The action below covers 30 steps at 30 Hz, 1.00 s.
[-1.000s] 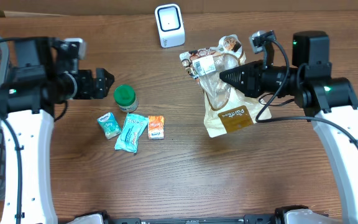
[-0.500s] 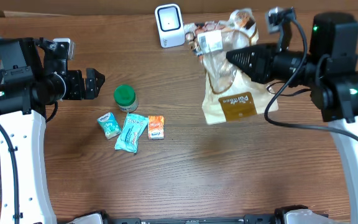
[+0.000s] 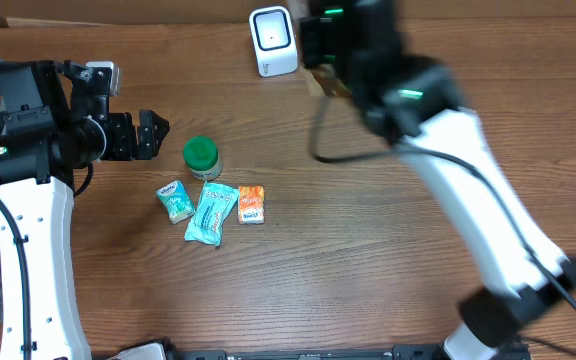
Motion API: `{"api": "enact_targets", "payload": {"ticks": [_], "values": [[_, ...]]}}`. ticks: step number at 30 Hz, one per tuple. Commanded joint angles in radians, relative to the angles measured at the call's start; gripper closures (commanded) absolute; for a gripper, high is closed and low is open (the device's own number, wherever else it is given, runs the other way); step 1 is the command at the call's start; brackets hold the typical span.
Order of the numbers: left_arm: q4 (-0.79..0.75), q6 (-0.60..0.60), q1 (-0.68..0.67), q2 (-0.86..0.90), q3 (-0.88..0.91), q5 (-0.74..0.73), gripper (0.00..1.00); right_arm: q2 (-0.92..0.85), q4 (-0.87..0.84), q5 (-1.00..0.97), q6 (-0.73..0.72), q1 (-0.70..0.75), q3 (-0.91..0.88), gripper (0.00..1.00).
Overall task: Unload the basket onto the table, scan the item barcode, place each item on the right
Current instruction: 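Lift the bag with the right gripper and hold it before the scanner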
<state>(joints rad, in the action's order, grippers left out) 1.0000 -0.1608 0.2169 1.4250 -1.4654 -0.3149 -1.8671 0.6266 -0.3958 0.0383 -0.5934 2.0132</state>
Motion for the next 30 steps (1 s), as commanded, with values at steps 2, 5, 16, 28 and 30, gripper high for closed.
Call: {"api": "enact_targets", "payload": {"ticks": [2,5,16,28,30], "values": [[-0.002,-0.016,-0.001,-0.006,-0.024,-0.015,0.01,-0.136,-0.192,-0.263,0.259,-0.024,0.009,0.96],[-0.003,-0.016,-0.001,-0.006,-0.024,-0.015,0.00,-0.251,-0.403,-0.349,0.435,-0.012,0.009,0.96],[-0.002,-0.016,-0.001,-0.006,-0.024,-0.015,0.00,-0.555,-0.821,-0.289,0.992,0.018,0.009,0.96],[-0.002,-0.016,-0.001,-0.006,-0.024,-0.015,0.00,-0.641,-0.909,-0.306,1.063,0.017,0.009,0.96],[-0.002,-0.016,-0.001,-0.006,-0.024,-0.015,0.00,-0.641,-0.909,-0.306,1.063,0.014,0.009,0.96]]}}
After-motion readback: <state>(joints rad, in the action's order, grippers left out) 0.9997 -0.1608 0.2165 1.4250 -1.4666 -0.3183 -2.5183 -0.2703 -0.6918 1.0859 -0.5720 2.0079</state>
